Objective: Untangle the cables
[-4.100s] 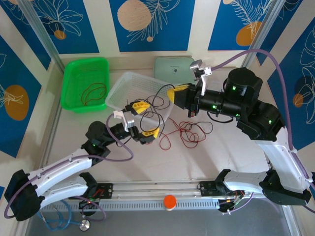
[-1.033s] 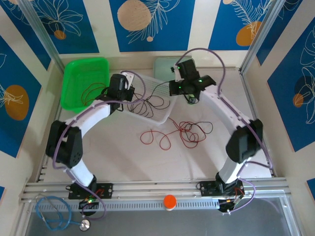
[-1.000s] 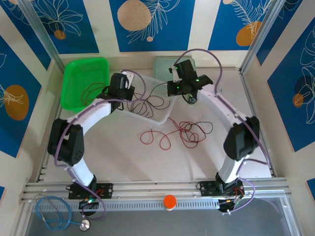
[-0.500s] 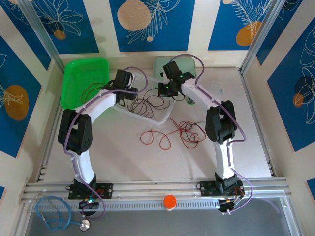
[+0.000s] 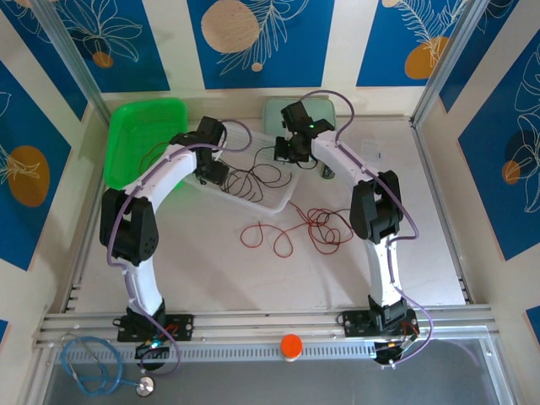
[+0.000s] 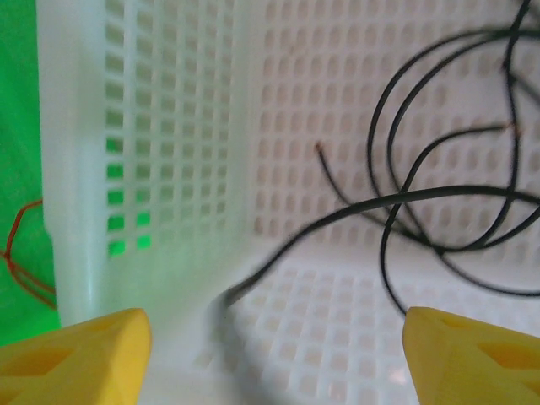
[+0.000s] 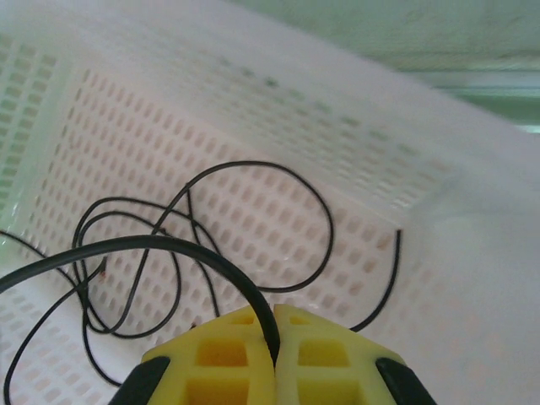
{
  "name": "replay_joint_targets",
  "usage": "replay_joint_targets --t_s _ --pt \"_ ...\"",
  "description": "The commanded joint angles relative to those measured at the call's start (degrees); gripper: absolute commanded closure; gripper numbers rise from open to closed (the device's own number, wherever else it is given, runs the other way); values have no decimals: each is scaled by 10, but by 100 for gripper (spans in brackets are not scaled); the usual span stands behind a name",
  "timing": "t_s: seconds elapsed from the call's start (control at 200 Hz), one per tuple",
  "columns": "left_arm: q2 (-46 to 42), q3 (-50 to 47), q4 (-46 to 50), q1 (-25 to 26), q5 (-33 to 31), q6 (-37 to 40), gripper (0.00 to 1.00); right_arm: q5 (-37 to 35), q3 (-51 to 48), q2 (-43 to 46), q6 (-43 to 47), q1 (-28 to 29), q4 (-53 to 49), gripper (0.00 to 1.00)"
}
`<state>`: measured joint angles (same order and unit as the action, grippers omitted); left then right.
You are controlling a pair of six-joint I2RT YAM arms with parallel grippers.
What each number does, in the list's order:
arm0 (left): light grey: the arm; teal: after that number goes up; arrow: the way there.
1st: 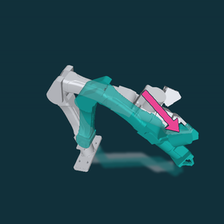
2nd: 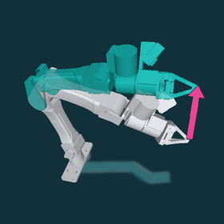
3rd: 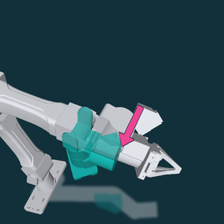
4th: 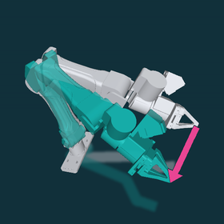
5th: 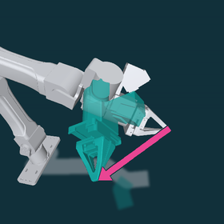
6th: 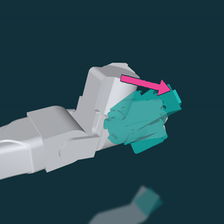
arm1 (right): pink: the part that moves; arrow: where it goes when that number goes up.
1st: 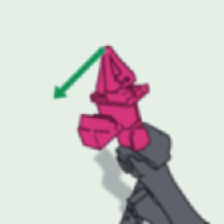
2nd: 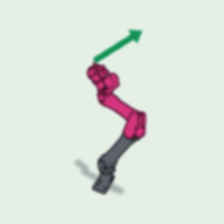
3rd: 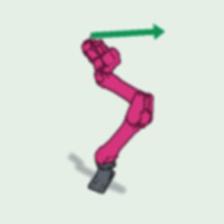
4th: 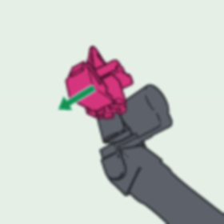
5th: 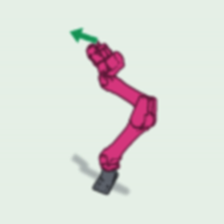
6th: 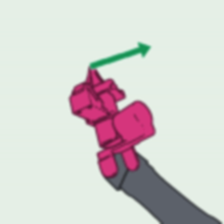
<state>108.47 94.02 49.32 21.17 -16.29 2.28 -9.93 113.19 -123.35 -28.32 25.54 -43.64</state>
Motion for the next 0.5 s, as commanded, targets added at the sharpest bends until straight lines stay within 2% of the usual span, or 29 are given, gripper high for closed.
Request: replay_joint_targets --t_s 0.0,0.145,0.325,0.495 --pt "-26 6 84 0 -60 33 19 -32 39 -6 -20 -7 -20 100" --pt "-62 -5 106 1 -84 60 16 -30 49 -4 -42 -18 -13 100" --pt "-144 -43 47 1 -41 68 13 -5 83 -21 -31 6 -12 100" --pt "-225 -57 10 4 -3 52 10 -7 153 -69 -23 52 -74 98"
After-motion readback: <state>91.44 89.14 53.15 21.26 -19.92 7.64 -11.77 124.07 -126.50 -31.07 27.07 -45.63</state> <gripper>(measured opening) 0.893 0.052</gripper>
